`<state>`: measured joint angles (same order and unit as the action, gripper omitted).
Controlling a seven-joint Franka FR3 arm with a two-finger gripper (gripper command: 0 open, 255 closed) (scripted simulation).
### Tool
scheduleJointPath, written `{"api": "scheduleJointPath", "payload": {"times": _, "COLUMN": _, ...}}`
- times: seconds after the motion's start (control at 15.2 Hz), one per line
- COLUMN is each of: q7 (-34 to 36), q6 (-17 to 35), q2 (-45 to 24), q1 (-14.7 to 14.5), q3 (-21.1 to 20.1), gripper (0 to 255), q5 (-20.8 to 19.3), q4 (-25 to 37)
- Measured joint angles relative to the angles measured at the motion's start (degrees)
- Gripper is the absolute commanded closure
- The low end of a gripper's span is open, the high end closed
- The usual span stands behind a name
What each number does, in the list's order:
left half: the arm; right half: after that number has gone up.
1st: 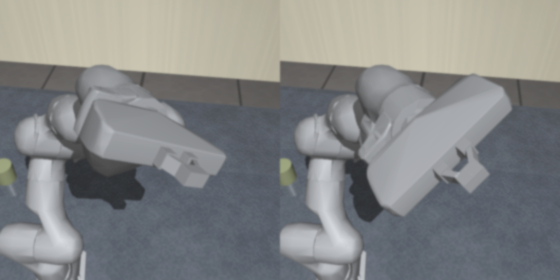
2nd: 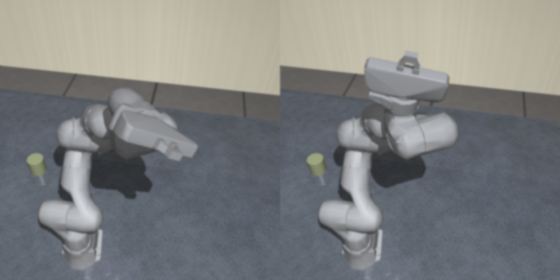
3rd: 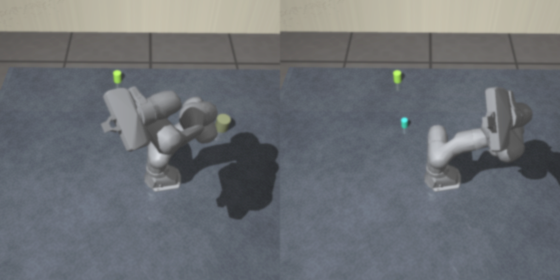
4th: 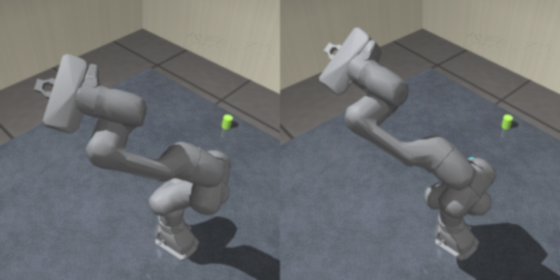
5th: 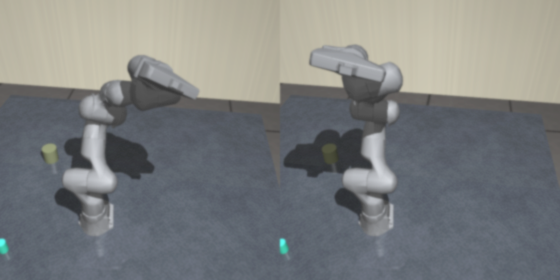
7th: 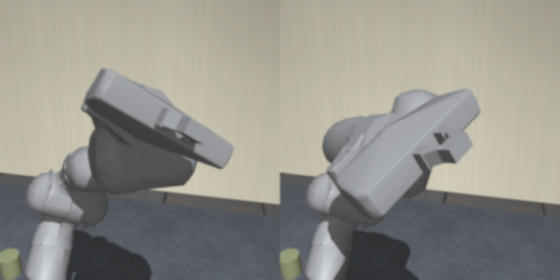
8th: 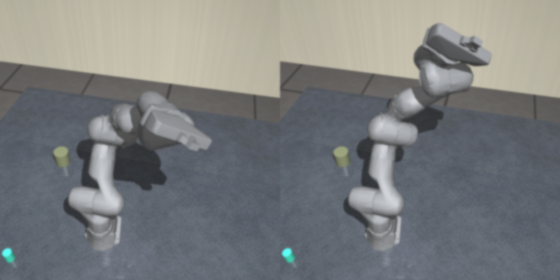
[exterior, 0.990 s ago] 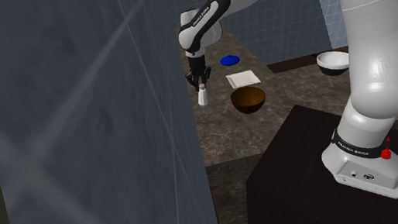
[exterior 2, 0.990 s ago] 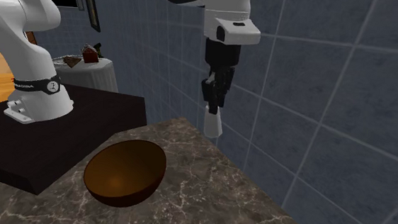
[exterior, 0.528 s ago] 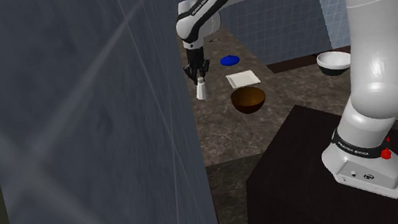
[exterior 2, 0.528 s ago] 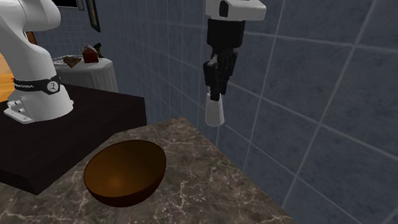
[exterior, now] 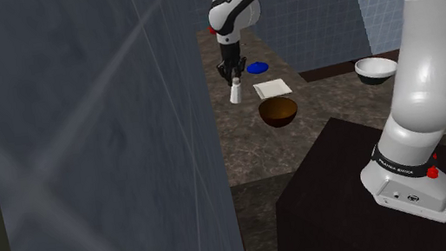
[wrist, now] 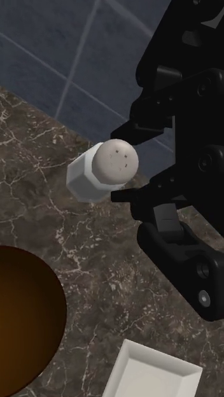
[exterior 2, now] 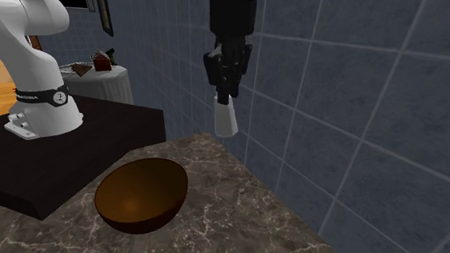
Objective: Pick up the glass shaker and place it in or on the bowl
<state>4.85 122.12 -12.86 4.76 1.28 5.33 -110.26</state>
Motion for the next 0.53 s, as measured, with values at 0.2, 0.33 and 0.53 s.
{"api": "scheduleJointPath", "payload": {"times": 0.2, "q7": -2.76, "q6": 0.68, "q2": 4.65, "q1": 1.56, "q3": 1.1, "gripper": 255, "q5": 0.03, "q4": -5.56}}
{"api": "scheduleJointPath", "payload": {"times": 0.33, "q7": -5.15, "q6": 0.96, "q2": 6.8, "q1": 2.89, "q3": 2.14, "gripper": 255, "q5": 0.01, "q4": -8.16}}
{"api": "scheduleJointPath", "payload": {"times": 0.53, "q7": -8.66, "q6": 0.91, "q2": 10.3, "q1": 4.84, "q3": 3.87, "gripper": 255, "q5": -0.26, "q4": -11.85}}
